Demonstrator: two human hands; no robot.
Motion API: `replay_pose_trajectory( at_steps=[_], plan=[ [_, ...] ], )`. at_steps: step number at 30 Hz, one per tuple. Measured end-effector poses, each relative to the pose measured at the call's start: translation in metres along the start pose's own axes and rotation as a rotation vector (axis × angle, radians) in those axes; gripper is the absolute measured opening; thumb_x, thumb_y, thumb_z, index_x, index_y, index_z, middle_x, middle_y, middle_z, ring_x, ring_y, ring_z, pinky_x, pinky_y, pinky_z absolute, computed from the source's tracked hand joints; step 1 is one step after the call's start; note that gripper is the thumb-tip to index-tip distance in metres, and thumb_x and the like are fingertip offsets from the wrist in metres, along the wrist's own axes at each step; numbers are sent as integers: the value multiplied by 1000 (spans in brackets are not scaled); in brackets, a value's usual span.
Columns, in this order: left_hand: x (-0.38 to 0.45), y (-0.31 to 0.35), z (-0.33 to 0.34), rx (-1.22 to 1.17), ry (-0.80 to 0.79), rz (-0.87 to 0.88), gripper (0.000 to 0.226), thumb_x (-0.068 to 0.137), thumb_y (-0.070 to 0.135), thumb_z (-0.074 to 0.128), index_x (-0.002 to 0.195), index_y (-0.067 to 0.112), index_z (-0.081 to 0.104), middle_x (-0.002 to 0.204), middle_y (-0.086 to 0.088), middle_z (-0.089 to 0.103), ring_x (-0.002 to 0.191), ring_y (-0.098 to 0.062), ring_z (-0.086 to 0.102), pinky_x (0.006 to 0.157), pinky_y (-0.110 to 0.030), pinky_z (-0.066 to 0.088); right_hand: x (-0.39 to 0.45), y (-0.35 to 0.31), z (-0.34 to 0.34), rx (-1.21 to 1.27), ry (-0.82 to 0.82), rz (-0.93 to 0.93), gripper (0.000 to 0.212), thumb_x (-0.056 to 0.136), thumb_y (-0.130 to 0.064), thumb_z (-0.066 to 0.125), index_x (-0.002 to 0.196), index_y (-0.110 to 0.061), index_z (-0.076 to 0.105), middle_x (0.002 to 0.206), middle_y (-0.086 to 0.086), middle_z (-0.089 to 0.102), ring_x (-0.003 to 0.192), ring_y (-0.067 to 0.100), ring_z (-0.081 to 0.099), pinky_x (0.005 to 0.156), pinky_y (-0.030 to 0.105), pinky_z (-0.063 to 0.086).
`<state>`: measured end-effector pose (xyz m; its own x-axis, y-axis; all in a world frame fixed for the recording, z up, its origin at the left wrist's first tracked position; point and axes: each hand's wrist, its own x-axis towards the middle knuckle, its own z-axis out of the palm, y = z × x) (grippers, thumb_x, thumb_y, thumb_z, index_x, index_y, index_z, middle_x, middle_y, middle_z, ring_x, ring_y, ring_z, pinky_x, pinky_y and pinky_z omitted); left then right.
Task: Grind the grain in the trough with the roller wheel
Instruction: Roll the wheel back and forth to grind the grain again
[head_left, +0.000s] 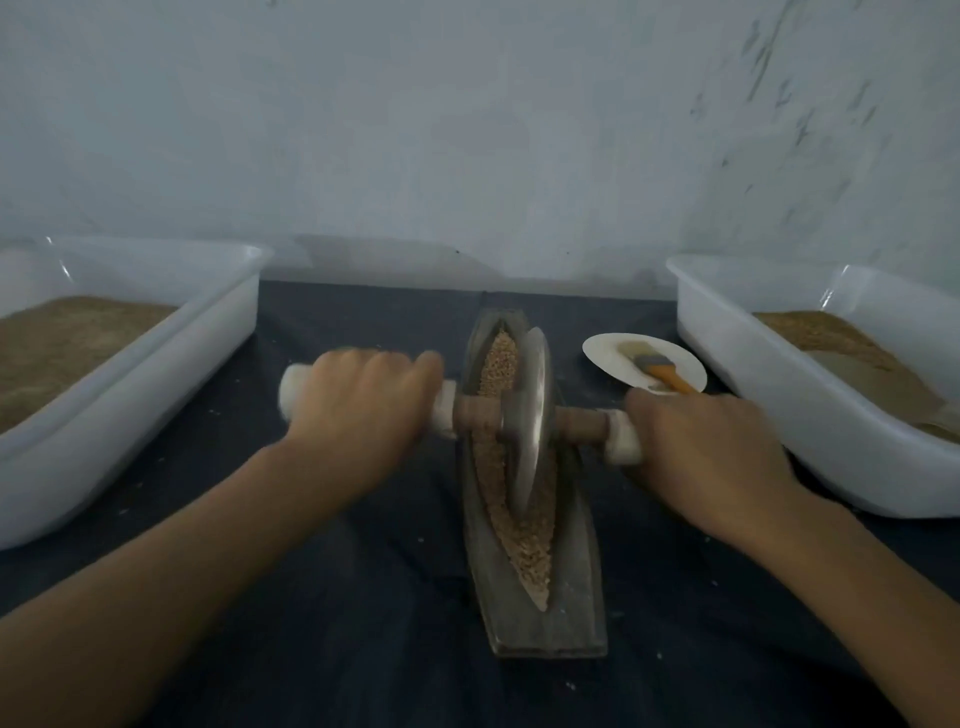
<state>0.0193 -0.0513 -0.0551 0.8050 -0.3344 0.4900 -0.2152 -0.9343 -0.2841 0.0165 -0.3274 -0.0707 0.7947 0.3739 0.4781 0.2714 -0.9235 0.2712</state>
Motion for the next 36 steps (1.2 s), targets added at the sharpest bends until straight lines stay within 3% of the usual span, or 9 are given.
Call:
replay_pose_trajectory(
  at_steps=[4, 7, 11, 15, 19, 24, 27, 31, 36],
  plan=[
    [-49, -3, -20, -66, 214, 125, 50, 45, 15, 86, 64, 20, 40, 49, 4, 44, 37, -25, 44, 48, -25, 20, -40, -4, -32, 81, 40, -123, 68, 32, -21, 91, 67, -27, 33, 49, -9, 32, 38, 11, 25, 36, 20, 24],
    [-41, -1, -14, -44, 104, 86, 49, 47, 19, 84, 66, 22, 39, 49, 6, 43, 38, -24, 43, 49, -26, 19, -31, -4, -25, 68, -5, -115, 72, 34, -28, 93, 67, -28, 29, 51, -15, 20, 37, 11, 20, 40, 17, 21],
    [10, -7, 26, -36, -81, -129, 26, 81, 36, 59, 78, 27, 35, 70, 7, 52, 62, -23, 49, 58, -31, 29, 27, 5, 13, -115, 44, -24, 37, 58, -35, 81, 68, -22, 48, 56, -1, 52, 44, 25, 38, 43, 26, 30],
    [50, -12, 49, -90, -69, -183, 17, 83, 34, 58, 82, 22, 45, 84, -3, 61, 76, -30, 59, 61, -34, 35, 87, 13, 30, -70, -37, 37, 25, 80, -40, 64, 82, -24, 44, 81, 7, 65, 73, 33, 60, 57, 34, 37],
    [43, -9, 38, -79, -107, -169, 18, 83, 33, 59, 84, 23, 44, 82, -1, 59, 71, -25, 53, 61, -34, 34, 73, 7, 23, -49, -54, 45, 26, 84, -40, 63, 82, -24, 43, 81, 4, 64, 68, 28, 56, 56, 32, 34],
    [-32, -2, -2, -45, -58, -59, 39, 70, 42, 70, 72, 31, 32, 55, 11, 30, 48, -19, 40, 50, -28, 24, -4, -2, -24, -28, 122, -125, 42, 46, -19, 87, 67, -17, 50, 53, 3, 51, 42, 26, 47, 40, 25, 30],
    [-61, -3, -19, -112, -3, 28, 43, 53, 34, 80, 66, 29, 39, 48, 10, 35, 34, -20, 42, 43, -22, 22, -26, 2, -40, 14, 132, -186, 45, 42, -14, 86, 66, -16, 47, 51, 2, 47, 38, 25, 43, 38, 26, 33],
    [-41, 0, -5, -13, -116, -79, 33, 76, 44, 63, 75, 31, 33, 57, 10, 35, 48, -15, 36, 47, -27, 18, -2, 2, -21, 6, 86, -130, 44, 45, -23, 90, 67, -14, 53, 51, 4, 51, 40, 27, 48, 43, 21, 24],
    [31, -7, 29, -62, -104, -179, 18, 84, 37, 58, 82, 28, 43, 83, -2, 60, 78, -29, 61, 61, -33, 33, 68, 12, 30, -41, -37, 45, 23, 80, -42, 62, 82, -24, 48, 77, 3, 62, 69, 30, 59, 58, 34, 45]
  ],
)
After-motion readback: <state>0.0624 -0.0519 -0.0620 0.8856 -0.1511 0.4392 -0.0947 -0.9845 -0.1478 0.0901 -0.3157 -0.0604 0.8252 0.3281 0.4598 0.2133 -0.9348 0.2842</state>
